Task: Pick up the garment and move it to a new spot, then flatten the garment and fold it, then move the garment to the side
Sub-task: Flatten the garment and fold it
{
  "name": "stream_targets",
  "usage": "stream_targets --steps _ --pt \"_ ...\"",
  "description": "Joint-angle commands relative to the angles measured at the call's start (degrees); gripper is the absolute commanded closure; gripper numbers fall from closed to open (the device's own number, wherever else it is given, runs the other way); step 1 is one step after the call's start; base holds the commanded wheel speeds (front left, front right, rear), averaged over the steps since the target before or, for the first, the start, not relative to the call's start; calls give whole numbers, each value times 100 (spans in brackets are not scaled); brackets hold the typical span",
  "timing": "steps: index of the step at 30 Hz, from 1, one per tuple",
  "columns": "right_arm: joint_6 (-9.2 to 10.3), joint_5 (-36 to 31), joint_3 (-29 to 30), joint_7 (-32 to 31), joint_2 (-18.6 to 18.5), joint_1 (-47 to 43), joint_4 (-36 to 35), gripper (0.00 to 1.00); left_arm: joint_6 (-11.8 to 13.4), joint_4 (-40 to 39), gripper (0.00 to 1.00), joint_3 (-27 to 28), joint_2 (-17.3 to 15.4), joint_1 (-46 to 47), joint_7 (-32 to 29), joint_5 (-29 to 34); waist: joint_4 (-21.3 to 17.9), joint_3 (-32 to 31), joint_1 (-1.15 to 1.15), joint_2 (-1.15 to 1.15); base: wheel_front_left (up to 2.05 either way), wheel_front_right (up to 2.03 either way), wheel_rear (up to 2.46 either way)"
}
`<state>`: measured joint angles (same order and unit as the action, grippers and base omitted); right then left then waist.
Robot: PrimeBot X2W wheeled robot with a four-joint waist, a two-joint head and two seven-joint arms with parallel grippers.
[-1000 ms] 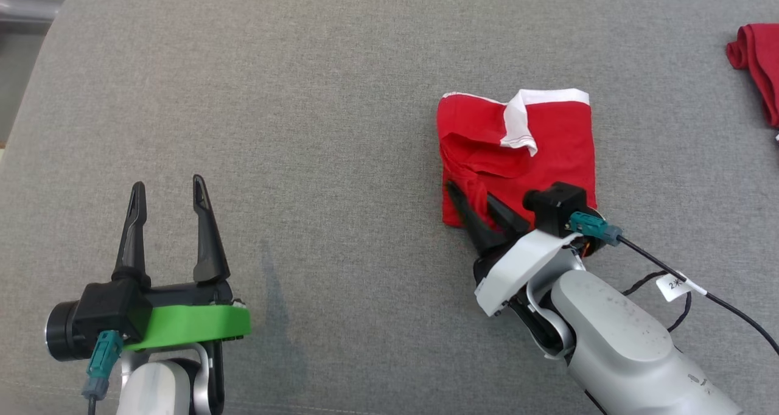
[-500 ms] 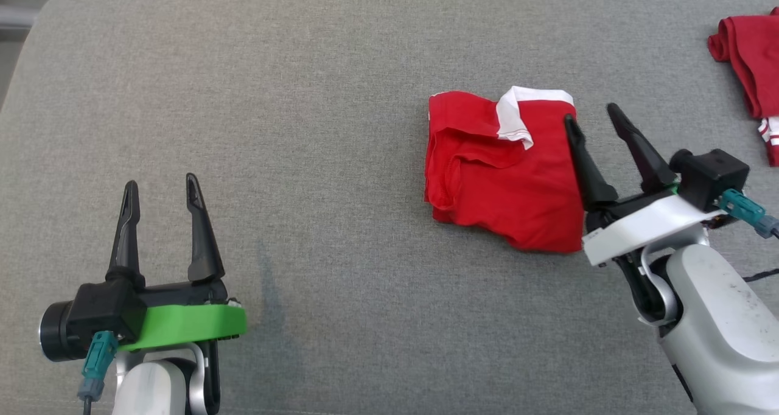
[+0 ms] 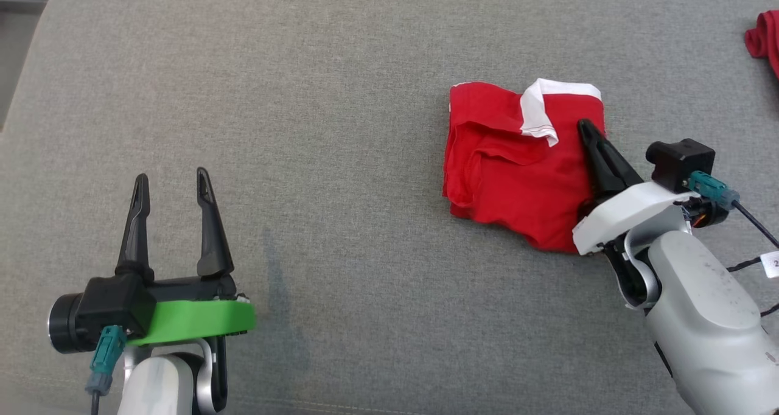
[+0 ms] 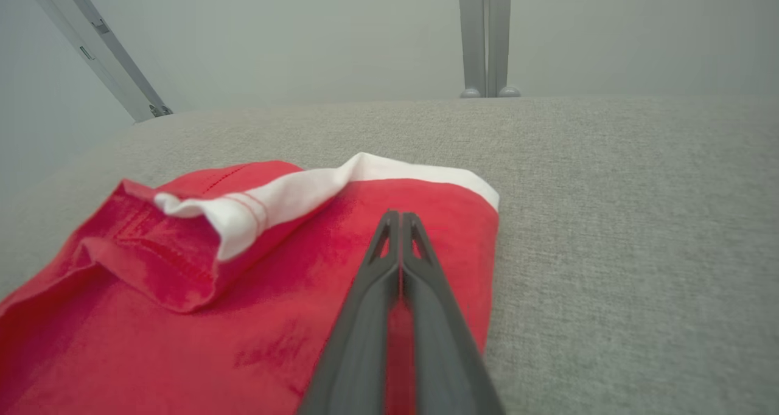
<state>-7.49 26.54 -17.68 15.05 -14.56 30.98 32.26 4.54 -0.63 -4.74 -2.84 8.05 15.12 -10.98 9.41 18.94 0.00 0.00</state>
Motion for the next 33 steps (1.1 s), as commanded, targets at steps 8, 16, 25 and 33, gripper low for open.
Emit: stream_targets --steps 8,16,25,33 --pt "1 -136 -200 15 292 769 945 100 63 -6 0 -155 -14 185 -2 -97 270 182 0 0 0 0 0" --pt "1 -205 -305 15 641 1349 1540 100 123 17 0 -316 -14 248 -2 -175 495 249 0 0 0 0 0" --pt "1 -285 -753 15 1037 1344 1531 100 144 35 0 -363 -14 220 -2 -187 606 247 0 0 0 0 0" --pt "1 -72 -1569 15 1147 800 774 100 155 52 0 -344 -14 284 -2 -135 450 233 0 0 0 0 0"
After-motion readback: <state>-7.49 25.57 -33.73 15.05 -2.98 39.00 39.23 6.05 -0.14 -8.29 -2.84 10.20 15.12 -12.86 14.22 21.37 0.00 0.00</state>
